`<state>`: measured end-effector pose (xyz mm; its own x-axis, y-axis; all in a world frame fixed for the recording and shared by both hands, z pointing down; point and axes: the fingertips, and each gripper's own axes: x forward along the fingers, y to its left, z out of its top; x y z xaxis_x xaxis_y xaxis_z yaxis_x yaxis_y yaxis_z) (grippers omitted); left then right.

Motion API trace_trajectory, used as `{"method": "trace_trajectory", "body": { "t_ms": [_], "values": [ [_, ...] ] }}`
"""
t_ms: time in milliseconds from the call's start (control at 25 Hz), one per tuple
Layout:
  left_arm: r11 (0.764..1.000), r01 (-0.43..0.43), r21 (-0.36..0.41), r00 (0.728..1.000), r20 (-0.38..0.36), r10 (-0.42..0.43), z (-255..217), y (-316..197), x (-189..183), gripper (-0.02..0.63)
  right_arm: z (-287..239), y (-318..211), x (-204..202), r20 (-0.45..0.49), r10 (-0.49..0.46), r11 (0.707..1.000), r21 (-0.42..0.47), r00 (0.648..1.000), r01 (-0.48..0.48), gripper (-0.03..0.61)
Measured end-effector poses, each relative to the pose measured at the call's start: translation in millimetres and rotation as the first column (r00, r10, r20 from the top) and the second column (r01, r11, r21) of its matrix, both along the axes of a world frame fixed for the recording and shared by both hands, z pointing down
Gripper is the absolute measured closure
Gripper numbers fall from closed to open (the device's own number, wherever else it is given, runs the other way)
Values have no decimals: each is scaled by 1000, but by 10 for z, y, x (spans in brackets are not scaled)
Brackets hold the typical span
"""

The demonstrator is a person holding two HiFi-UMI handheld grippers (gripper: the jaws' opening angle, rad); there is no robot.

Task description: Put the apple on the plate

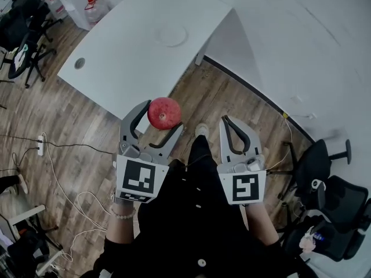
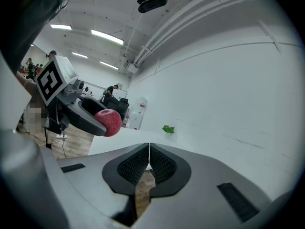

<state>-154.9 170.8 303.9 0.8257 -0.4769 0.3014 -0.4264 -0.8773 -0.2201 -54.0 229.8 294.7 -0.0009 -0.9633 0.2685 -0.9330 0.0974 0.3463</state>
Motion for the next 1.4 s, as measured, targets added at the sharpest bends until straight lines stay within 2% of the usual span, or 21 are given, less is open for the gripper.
{"method": "trace_trajectory", "body": {
  "t_ms": [200,360,680,1080,1200,1400],
  "values": [
    [998,69,-13,998,-9,-69,-22,-195,35,256,-31,-191,61,-24,-37,999,12,999,37,535],
    [997,79,16,997,1,-79,-43,-354,151,256,-38,-363,190,-20,-68,998,10,997,68,535],
    [989,143,21,990,11,-144,-104,-616,478,256,-77,-753,526,-8,-148,989,22,989,148,535],
    [976,216,18,976,19,-216,-162,-981,800,256,-91,-1217,891,7,-219,976,13,976,219,535],
    [962,273,-14,962,12,-273,-195,-1099,891,256,-124,-1374,993,18,-244,970,25,970,243,535],
    [957,288,12,957,20,-289,-201,-1312,1022,256,-125,-1652,1122,11,-290,957,20,957,290,535]
  ]
}}
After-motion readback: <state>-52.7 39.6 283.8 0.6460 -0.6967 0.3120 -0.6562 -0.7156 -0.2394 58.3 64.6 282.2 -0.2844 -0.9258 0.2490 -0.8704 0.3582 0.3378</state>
